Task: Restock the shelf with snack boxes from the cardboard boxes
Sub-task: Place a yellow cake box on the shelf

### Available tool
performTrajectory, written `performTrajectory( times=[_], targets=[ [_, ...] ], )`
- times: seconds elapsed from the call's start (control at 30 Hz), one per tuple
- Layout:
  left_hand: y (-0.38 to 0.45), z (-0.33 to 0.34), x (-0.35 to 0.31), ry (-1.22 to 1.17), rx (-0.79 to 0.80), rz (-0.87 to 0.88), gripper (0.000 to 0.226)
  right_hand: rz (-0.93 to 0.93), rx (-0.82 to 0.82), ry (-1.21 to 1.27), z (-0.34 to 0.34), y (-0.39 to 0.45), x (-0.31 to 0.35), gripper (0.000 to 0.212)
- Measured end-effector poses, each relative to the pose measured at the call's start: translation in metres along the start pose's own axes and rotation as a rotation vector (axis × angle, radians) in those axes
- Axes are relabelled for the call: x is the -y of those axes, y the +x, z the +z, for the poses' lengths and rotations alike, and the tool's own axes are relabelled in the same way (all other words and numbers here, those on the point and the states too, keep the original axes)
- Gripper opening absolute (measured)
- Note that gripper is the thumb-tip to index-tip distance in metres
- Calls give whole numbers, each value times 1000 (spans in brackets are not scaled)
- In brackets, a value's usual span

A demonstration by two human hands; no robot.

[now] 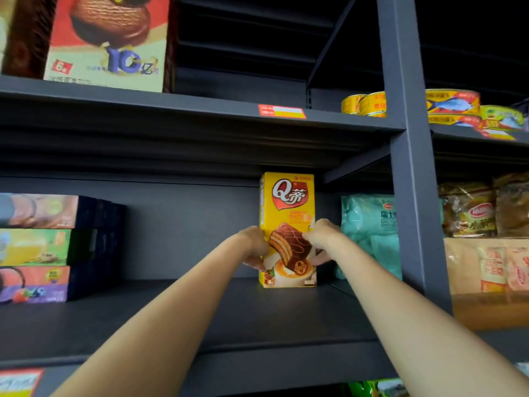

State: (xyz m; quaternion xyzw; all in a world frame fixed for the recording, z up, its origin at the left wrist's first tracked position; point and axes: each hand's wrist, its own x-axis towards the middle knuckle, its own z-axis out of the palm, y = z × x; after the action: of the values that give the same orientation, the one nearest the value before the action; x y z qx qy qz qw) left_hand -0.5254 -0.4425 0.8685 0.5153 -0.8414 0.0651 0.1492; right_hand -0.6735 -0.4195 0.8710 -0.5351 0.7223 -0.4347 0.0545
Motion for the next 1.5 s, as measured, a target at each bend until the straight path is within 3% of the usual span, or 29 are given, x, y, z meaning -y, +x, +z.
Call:
performTrajectory(
  times=[0.07,0.2,0.33,0.47,0.6,0.7,0.77,0.87,0.93,1.03,1.17,1.23,1.33,1.4,1.5],
  targets=[
    [-10,-1,-1,-26,-65,-32,8,2,-79,-44,-2,-9,1,28],
    [-43,-9,-3,59,-333,-137,41,-92,-328,-119,-1,-44,19,32],
    [-89,-12,16,294,-558,-39,42,-323,-403,-94,16,-88,47,33],
    [-164,-20,67,384,-700,66,41,-550,-476,120,47,-154,91,26],
    [-295,-6,149,287,-912,188,44,-838,-509,417,116,-267,142,29],
    [-406,36,222,242,-900,111,43,-954,-494,605,184,-366,175,35],
    [-496,85,271,186,-759,-61,40,-1019,-327,640,249,-444,178,28],
    [-627,181,327,148,-442,-325,34,-1005,170,576,345,-561,142,31],
    [-704,250,351,168,-246,-426,32,-905,488,438,409,-631,95,33],
    [-797,347,369,119,-5,-585,38,-677,814,264,501,-716,12,40],
    [-905,494,360,23,332,-702,44,-193,1062,-42,615,-826,-121,27],
    [-948,572,358,-39,463,-708,46,119,1181,-109,675,-888,-187,31],
    [-993,676,362,-85,600,-726,48,597,1228,-142,756,-964,-268,49],
    [-1010,732,368,-103,715,-762,62,710,1248,-137,804,-1001,-313,61],
    [-1031,805,376,-32,822,-716,68,751,1268,3,862,-1043,-358,54]
  ],
)
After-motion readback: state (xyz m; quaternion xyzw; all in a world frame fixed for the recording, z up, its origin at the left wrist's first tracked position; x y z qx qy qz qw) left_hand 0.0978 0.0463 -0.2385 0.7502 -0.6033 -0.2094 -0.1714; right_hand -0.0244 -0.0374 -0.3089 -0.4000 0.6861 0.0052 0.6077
